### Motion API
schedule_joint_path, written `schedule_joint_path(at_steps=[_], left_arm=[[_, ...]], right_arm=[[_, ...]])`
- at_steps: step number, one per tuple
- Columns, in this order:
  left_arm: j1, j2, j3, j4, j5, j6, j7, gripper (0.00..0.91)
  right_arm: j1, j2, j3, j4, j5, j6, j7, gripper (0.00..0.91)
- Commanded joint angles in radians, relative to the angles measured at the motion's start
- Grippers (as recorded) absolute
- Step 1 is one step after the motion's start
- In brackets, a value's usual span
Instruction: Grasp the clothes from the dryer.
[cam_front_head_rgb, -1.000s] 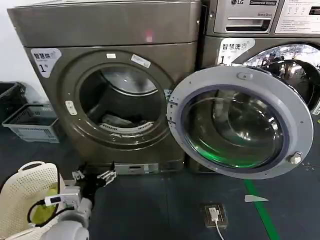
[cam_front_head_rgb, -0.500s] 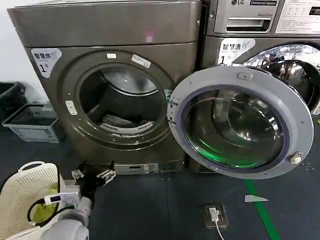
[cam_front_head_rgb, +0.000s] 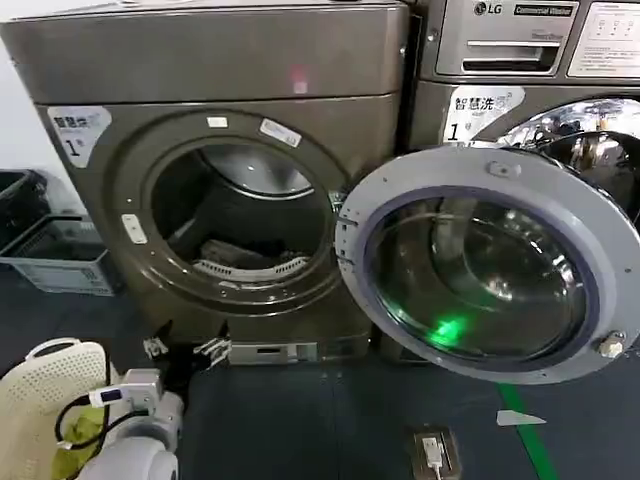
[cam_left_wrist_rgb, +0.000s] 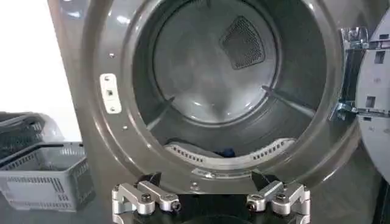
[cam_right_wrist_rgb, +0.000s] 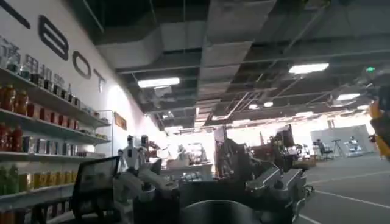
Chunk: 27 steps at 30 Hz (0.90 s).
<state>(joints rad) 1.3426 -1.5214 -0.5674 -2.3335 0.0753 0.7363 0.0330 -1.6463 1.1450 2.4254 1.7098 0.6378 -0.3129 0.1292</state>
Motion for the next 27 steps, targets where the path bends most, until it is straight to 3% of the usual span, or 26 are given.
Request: schedule_joint_path(at_steps=[1, 27], left_arm=[[0.001, 0.000, 0.000, -0.001, 0.001, 0.049, 0.000, 0.907], [0.015, -0.001, 0.000, -0.014, 0.002, 0.049, 0.001, 0.907]], right_arm=[[0.001, 0.000, 0.001, 0.002, 0.001, 0.002, 0.001, 0.907], [-0.004, -0.001, 0.008, -0.002, 0.006, 0.001, 0.004, 0.907]])
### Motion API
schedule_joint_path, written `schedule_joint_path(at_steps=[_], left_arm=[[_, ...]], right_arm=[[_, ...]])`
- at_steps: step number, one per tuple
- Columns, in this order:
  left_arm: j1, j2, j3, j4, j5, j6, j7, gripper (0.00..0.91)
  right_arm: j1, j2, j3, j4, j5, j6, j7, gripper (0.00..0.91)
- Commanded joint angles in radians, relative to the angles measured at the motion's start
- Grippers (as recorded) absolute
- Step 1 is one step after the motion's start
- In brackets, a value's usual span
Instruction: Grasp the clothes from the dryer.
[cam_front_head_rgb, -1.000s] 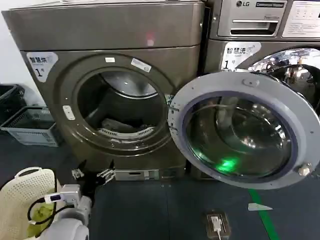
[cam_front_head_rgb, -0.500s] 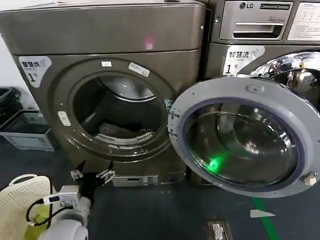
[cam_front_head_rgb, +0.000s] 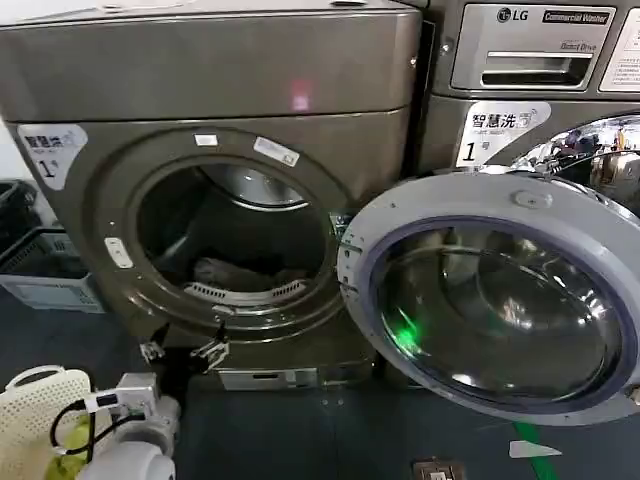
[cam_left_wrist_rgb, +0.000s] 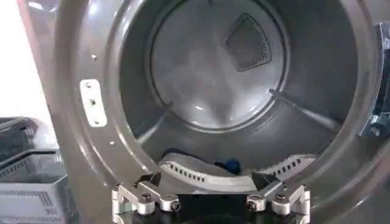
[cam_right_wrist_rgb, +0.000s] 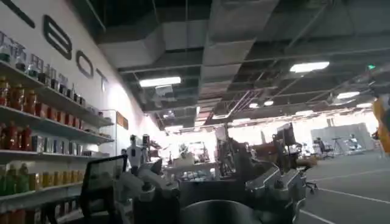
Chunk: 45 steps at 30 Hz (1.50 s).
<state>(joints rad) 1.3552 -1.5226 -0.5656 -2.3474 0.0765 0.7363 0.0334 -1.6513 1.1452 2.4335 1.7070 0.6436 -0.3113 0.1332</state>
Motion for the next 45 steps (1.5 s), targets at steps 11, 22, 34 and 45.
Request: schedule_joint_path(at_steps=[11, 22, 34, 45], left_arm=[[0.002, 0.003, -0.015, 0.005, -0.010, 0.049, 0.000, 0.907], [-0.002, 0.001, -0.015, 0.011, -0.010, 0.049, 0.000, 0.907], [0.002, -0.002, -0.008, 0.009, -0.012, 0.049, -0.002, 0.907], [0.004, -0.001, -0.013, 0.011, -0.010, 0.049, -0.002, 0.907]], right_arm=[[-0.001, -0.002, 0.004, -0.003, -0.001, 0.000, 0.000, 0.907], [0.006, -0.003, -0.003, -0.006, -0.004, 0.001, 0.000, 0.907], [0.008, 0.000, -0.007, -0.004, -0.005, 0.002, 0.002, 0.907], [0.006, -0.001, -0.005, -0.010, -0.005, 0.003, 0.002, 0.907]])
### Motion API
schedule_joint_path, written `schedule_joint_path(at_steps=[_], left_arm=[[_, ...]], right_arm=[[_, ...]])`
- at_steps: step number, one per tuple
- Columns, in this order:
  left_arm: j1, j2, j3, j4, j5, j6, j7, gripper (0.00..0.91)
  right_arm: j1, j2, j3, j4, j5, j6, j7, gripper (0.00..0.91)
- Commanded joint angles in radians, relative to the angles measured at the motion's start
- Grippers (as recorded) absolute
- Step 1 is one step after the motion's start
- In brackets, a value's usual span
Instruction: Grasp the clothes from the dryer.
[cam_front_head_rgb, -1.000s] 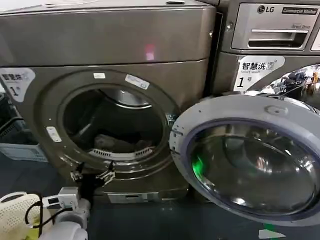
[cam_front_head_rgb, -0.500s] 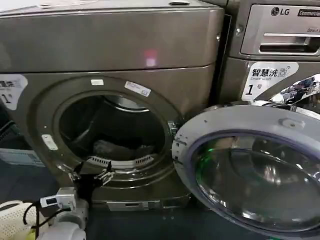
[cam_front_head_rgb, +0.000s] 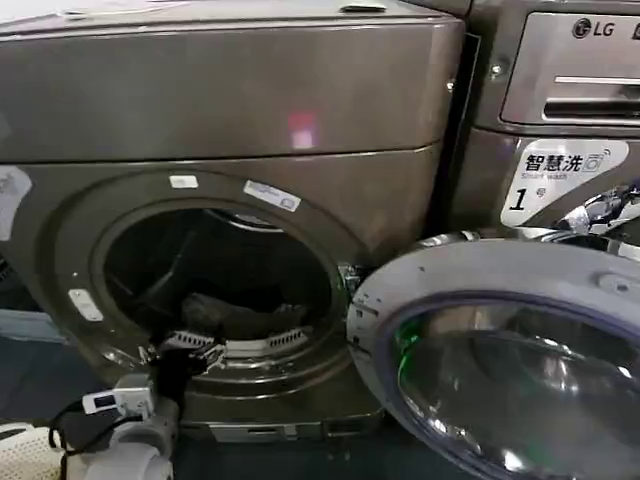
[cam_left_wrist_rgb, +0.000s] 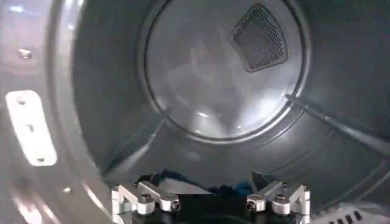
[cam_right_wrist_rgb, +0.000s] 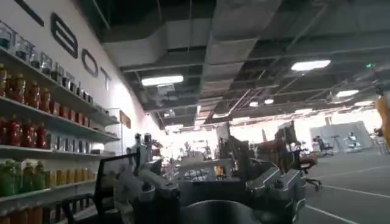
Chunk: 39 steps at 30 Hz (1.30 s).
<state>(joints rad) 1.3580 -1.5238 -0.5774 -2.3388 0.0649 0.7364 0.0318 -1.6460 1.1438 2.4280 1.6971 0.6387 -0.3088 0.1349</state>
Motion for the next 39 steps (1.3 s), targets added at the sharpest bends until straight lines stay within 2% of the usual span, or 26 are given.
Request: schedule_joint_path(at_steps=[1, 12, 18, 21, 23, 24, 25, 27, 28, 32, 36, 37, 39], left_arm=[[0.002, 0.000, -0.001, 0.002, 0.001, 0.049, -0.001, 0.907], [-0.020, 0.006, -0.010, 0.032, 0.041, 0.049, 0.014, 0.907], [-0.128, 0.025, -0.033, 0.128, 0.073, 0.049, 0.033, 0.907], [-0.190, 0.024, -0.020, 0.197, 0.151, 0.041, 0.059, 0.907], [-0.239, 0.035, -0.016, 0.246, 0.226, 0.049, 0.157, 0.907], [-0.253, 0.038, -0.019, 0.277, 0.328, 0.045, 0.250, 0.907], [-0.284, 0.050, -0.024, 0.315, 0.449, -0.034, 0.381, 0.907], [-0.334, 0.077, -0.025, 0.354, 0.592, -0.062, 0.495, 0.907], [-0.359, 0.091, -0.034, 0.369, 0.695, -0.101, 0.621, 0.907], [-0.436, 0.130, -0.034, 0.427, 0.946, -0.304, 0.808, 0.907], [-0.479, 0.170, -0.023, 0.437, 1.078, -0.545, 1.064, 0.907], [-0.483, 0.176, -0.021, 0.439, 1.093, -0.659, 1.117, 0.907], [-0.504, 0.189, -0.012, 0.454, 1.135, -0.799, 1.210, 0.907]], right_arm=[[0.000, 0.001, -0.001, 0.000, 0.000, 0.002, 0.000, 0.907], [0.006, 0.001, -0.020, 0.006, -0.006, 0.022, 0.003, 0.907], [0.018, -0.002, -0.046, 0.020, -0.006, 0.026, 0.002, 0.907], [0.025, -0.004, -0.053, 0.024, -0.006, 0.025, 0.001, 0.907], [0.025, -0.005, -0.056, 0.019, -0.006, 0.026, 0.001, 0.907], [0.025, -0.006, -0.056, 0.017, -0.005, 0.027, 0.001, 0.907], [0.023, -0.006, -0.057, 0.012, -0.006, 0.029, 0.000, 0.907], [0.022, -0.008, -0.058, 0.009, -0.005, 0.030, -0.002, 0.907], [0.021, -0.007, -0.057, 0.010, -0.004, 0.030, -0.005, 0.907], [0.017, -0.008, -0.056, 0.002, -0.005, 0.035, -0.011, 0.907], [0.025, -0.008, -0.066, 0.008, -0.007, 0.035, -0.013, 0.907], [0.025, -0.008, -0.066, 0.010, -0.007, 0.035, -0.013, 0.907], [0.025, -0.007, -0.067, 0.009, -0.010, 0.036, -0.013, 0.907]])
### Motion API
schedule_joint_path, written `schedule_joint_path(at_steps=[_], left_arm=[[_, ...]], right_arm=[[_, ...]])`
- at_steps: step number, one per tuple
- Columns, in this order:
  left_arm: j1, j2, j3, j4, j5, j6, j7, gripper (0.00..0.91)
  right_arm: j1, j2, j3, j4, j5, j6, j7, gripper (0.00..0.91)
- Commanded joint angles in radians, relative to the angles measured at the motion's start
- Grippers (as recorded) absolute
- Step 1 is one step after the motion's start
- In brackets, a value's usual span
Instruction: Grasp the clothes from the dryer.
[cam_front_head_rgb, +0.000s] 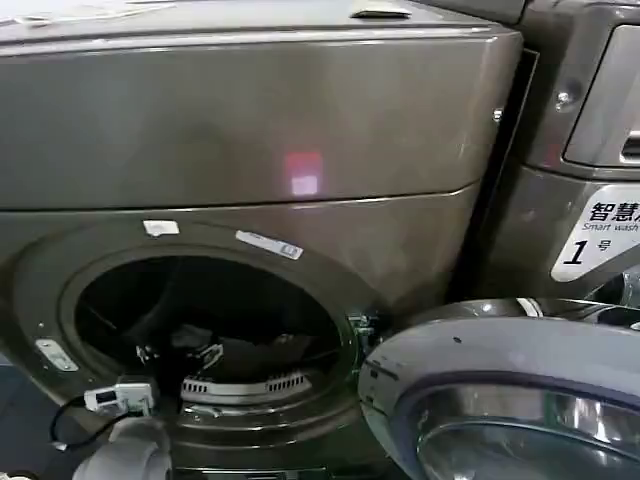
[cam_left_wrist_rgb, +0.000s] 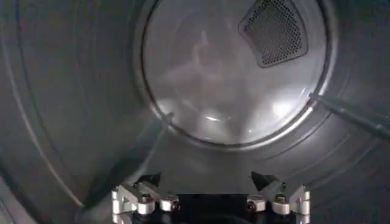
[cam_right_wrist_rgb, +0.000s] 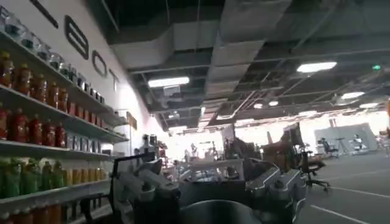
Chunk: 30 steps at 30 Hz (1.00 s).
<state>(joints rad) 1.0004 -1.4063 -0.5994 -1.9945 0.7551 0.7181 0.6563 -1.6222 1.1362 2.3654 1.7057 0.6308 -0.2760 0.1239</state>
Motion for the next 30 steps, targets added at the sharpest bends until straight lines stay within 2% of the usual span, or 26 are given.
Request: schedule_joint_path(at_steps=[1, 2, 5, 8, 18, 23, 30], left_arm=[[-0.161, 0.074, 0.012, 0.118, 0.453, -0.805, 0.606, 0.907], [-0.183, 0.078, 0.028, 0.142, 0.442, -0.813, 0.691, 0.907], [-0.229, 0.088, 0.056, 0.194, 0.527, -0.927, 0.691, 0.907], [-0.268, 0.123, 0.097, 0.246, 0.533, -0.950, 0.692, 0.907], [-0.320, 0.127, 0.146, 0.364, 0.551, -0.967, 0.692, 0.907], [-0.336, 0.144, 0.179, 0.412, 0.445, -0.915, 0.693, 0.907], [-0.335, 0.155, 0.195, 0.432, 0.440, -0.883, 0.693, 0.907]], right_arm=[[0.001, 0.001, -0.006, 0.000, -0.014, 0.004, -0.003, 0.907], [0.001, 0.001, -0.006, -0.002, -0.018, 0.007, -0.005, 0.907], [0.000, 0.002, -0.006, -0.002, -0.018, 0.006, -0.009, 0.907], [-0.004, 0.003, -0.001, -0.002, -0.018, 0.006, -0.010, 0.907], [0.008, 0.012, -0.020, -0.002, -0.027, 0.010, -0.011, 0.907], [0.017, 0.014, -0.029, -0.009, -0.042, 0.016, -0.012, 0.907], [0.021, 0.017, -0.034, -0.013, -0.045, 0.022, -0.013, 0.907]])
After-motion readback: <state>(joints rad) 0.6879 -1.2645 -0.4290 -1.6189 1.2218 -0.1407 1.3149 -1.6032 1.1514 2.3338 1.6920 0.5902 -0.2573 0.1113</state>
